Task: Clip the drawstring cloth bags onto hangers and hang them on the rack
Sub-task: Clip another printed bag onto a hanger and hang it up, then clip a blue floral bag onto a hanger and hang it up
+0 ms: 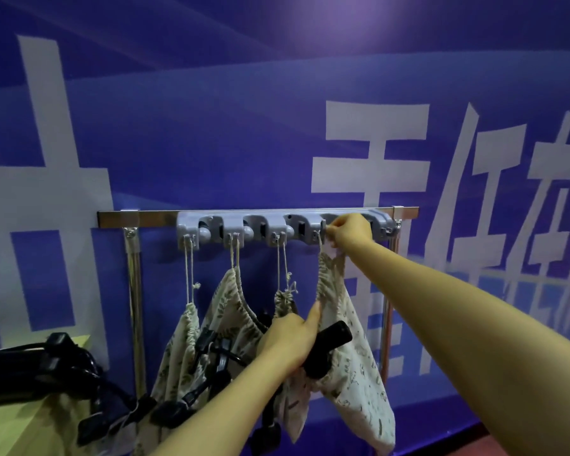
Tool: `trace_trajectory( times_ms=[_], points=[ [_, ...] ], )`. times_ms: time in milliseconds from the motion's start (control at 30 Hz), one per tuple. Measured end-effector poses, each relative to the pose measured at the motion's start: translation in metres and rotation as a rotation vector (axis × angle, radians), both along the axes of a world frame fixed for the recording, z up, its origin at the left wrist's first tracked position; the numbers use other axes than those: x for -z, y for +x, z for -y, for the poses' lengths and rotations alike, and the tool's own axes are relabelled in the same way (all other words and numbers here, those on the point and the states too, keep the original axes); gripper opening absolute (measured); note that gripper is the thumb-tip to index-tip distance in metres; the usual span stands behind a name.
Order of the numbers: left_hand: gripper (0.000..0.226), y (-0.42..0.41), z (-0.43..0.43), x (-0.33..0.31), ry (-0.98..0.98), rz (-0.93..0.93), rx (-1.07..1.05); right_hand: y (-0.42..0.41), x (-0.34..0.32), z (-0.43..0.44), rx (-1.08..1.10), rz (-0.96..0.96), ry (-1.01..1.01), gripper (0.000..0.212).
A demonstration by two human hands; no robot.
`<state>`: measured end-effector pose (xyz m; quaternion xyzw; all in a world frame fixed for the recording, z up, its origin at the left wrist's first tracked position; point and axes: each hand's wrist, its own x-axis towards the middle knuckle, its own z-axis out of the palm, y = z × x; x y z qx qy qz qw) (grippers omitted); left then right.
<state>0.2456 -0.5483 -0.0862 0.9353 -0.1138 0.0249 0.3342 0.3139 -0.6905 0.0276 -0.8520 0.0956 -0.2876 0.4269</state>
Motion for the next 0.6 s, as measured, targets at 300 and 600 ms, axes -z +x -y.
trace_trajectory(
  times_ms=[300, 600],
  points=[
    [0.048, -0.004, -0.006, 0.013, 0.052, -0.038, 0.048, -0.025, 0.014, -0.013, 0.014, -0.001, -0.201, 0.021],
    [0.033, -0.058, -0.056, -0.002, 0.144, 0.086, -0.003, -0.081, -0.002, -0.061, -0.156, -0.017, -0.375, 0.035]
  ],
)
